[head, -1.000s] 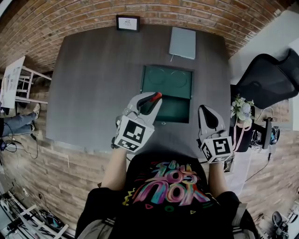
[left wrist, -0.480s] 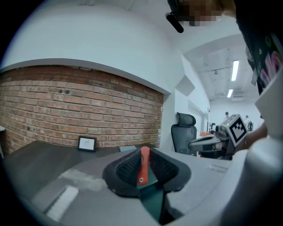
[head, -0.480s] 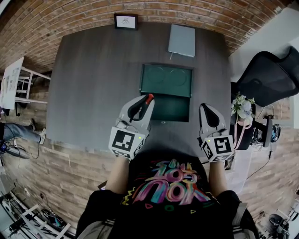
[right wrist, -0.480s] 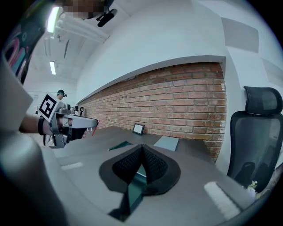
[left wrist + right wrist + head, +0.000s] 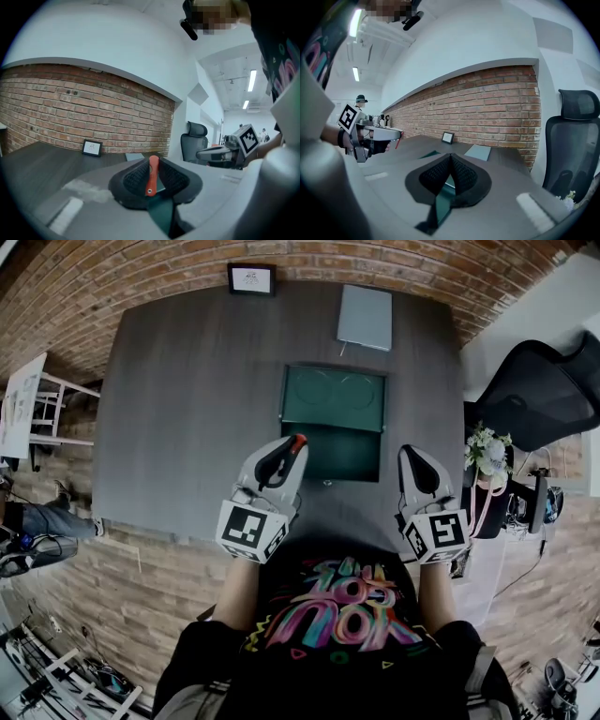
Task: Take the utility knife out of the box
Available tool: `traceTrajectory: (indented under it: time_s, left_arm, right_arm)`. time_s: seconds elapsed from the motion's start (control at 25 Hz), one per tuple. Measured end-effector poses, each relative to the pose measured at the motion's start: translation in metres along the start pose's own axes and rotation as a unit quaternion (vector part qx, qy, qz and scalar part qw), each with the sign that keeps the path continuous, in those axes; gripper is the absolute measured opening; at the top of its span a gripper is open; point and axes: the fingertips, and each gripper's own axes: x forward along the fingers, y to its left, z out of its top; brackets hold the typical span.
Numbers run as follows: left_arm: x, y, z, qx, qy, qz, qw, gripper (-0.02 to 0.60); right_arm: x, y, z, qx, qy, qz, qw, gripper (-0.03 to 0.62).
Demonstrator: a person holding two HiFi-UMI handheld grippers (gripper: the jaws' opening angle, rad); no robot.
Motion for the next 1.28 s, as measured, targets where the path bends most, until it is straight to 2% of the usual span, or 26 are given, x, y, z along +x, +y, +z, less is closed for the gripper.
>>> traceTrajectory:
  time_s: [0.76, 1.28]
  left_arm:
    - [-0.0043, 0.0018, -0.0005, 0.001, 0.006, 0.002, 1.0, 0.064]
    - [-0.0088, 0.0025, -0.0009, 0.007, 0.012, -0.007, 0.9999, 0.064]
  right_arm:
    - [-0.001, 0.0054, 0.0024, 0.001, 0.002, 0.011, 1.0, 0.0]
    - [-0.0084, 0.0091, 0.0007, 0.01, -0.002, -0.003, 1.0, 0.0]
